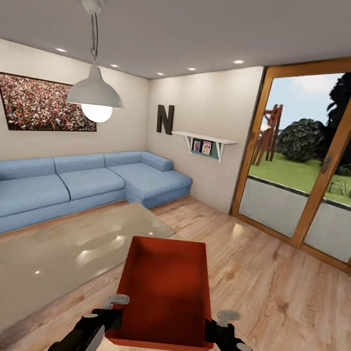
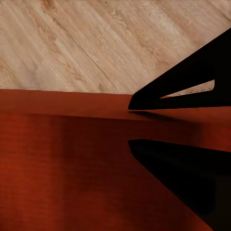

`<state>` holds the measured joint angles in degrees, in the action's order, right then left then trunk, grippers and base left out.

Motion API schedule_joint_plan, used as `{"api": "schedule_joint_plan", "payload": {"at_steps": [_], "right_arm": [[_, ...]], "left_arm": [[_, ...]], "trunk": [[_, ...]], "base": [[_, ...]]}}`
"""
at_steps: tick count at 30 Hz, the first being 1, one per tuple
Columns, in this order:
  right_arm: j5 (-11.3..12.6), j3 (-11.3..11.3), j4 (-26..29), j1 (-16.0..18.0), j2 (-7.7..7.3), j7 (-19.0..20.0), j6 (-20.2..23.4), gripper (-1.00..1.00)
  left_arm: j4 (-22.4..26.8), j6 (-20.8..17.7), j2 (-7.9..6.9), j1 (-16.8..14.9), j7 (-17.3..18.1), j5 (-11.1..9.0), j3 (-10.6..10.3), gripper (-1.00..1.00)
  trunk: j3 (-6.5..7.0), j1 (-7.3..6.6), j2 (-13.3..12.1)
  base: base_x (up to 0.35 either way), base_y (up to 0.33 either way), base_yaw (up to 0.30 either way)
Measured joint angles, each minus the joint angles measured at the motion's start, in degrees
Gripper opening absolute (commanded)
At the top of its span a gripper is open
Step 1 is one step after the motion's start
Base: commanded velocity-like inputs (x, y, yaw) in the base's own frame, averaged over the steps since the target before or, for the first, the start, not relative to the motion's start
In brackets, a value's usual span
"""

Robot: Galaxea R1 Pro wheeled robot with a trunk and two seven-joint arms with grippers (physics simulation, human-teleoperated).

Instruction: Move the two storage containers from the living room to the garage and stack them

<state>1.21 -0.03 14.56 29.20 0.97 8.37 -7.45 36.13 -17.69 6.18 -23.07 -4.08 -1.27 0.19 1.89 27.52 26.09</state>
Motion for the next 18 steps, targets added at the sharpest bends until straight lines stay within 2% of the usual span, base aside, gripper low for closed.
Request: {"api": "schedule_joint_plan", "payload": {"at_steps": [18], "right_arm": [[0.00, 0.00, 0.00, 0.00, 0.00, 0.00, 0.00, -1.00]], "left_arm": [[0.00, 0.00, 0.00, 0.00, -0.02, -0.02, -0.02, -1.00]], "trunk": [[0.00, 0.00, 0.00]], "base": [[0.000, 0.000, 0.300]]}}
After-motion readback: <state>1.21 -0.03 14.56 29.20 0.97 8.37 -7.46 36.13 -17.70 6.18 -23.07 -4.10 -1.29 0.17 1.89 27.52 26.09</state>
